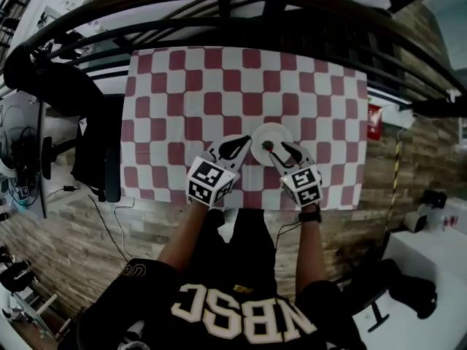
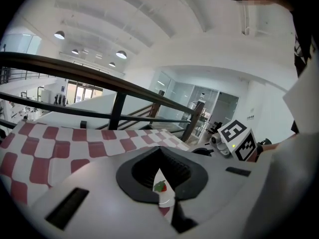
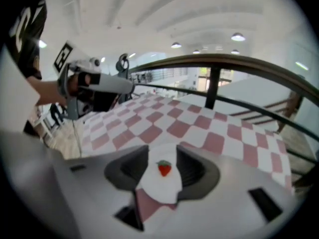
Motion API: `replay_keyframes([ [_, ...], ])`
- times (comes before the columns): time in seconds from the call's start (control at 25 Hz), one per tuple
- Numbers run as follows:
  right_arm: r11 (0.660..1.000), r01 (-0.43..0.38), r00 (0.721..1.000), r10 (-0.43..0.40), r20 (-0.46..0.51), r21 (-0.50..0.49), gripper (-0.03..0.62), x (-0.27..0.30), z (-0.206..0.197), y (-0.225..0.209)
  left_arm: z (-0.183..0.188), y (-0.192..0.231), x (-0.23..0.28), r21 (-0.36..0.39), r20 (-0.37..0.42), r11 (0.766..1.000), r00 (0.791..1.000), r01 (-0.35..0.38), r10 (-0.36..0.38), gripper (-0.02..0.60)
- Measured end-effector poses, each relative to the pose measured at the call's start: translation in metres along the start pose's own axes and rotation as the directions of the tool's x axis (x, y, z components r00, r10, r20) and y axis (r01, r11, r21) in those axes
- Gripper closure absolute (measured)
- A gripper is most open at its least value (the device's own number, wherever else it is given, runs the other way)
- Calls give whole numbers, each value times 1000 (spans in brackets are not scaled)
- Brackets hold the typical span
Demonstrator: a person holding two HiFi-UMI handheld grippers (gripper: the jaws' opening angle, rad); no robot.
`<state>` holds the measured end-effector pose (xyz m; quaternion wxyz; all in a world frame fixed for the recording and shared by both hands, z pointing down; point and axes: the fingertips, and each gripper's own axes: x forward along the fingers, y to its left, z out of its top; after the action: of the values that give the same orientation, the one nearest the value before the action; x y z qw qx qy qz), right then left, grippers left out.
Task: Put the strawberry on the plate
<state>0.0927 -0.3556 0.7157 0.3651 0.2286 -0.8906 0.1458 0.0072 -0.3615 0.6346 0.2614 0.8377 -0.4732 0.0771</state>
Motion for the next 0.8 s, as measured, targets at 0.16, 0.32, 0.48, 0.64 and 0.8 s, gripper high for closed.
replay_keyframes([
  [0.16, 987, 104, 982, -121, 143, 121, 414, -43, 31, 2, 24, -19, -16, 33, 47, 999, 998, 30, -31, 566],
  [0.32, 957, 215, 929, -261, 264, 193, 448, -94, 70, 3, 53, -43, -29, 80, 103, 995, 992, 64, -72, 566],
  [0.48, 933, 275, 860, -347, 375, 232, 507, -142, 105, 12, 85, -70, -42, 144, 164, 985, 979, 95, -118, 566],
  [0.64, 893, 345, 770, -445, 457, 289, 550, -184, 119, 30, 107, -97, -70, 192, 229, 976, 963, 100, -144, 566],
  [0.8, 769, 568, 599, -631, 494, 294, 570, -228, 132, 50, 123, -114, -102, 245, 294, 967, 945, 67, -140, 566],
])
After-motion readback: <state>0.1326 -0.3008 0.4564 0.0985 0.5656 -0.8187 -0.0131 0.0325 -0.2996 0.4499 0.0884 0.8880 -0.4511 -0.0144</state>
